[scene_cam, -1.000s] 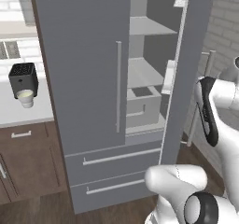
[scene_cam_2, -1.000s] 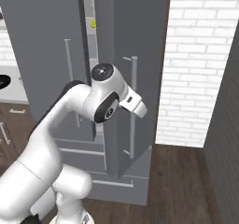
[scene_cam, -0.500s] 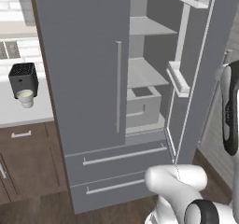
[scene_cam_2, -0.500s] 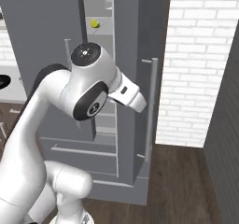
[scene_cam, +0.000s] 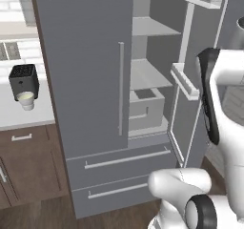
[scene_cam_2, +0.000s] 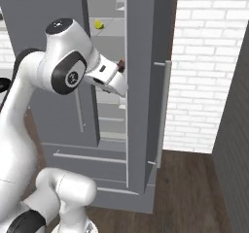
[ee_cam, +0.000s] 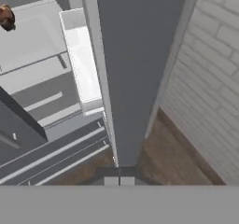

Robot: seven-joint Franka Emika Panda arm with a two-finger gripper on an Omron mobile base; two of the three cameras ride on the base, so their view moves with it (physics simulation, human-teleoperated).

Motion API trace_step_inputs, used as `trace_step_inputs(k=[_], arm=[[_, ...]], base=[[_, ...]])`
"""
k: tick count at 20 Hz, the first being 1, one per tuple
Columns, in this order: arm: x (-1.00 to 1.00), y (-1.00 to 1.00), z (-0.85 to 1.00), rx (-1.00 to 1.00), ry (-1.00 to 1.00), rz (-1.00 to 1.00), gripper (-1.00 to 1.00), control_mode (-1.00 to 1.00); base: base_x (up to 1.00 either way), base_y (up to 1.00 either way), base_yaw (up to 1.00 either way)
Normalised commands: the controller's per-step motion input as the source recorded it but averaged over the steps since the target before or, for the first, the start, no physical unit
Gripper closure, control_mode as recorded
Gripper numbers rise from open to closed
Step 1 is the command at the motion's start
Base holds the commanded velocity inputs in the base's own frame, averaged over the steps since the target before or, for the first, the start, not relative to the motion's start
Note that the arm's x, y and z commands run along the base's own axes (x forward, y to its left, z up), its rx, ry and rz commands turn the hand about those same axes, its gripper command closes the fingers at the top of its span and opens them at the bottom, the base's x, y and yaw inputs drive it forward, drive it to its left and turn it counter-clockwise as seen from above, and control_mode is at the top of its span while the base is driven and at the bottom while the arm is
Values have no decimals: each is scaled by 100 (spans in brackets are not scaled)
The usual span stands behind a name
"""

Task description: Grab a lemon wedge from the fridge and one ice cube from the ice bowl, and put them in the glass of lemonade.

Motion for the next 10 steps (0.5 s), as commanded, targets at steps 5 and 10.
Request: trace_step_inputs(k=[5, 10], arm=[[76, 67, -22, -14, 7, 0, -100, -100], [97, 33, -30, -18, 0, 0, -100, -100]], base=[[0, 0, 0], [0, 0, 0]])
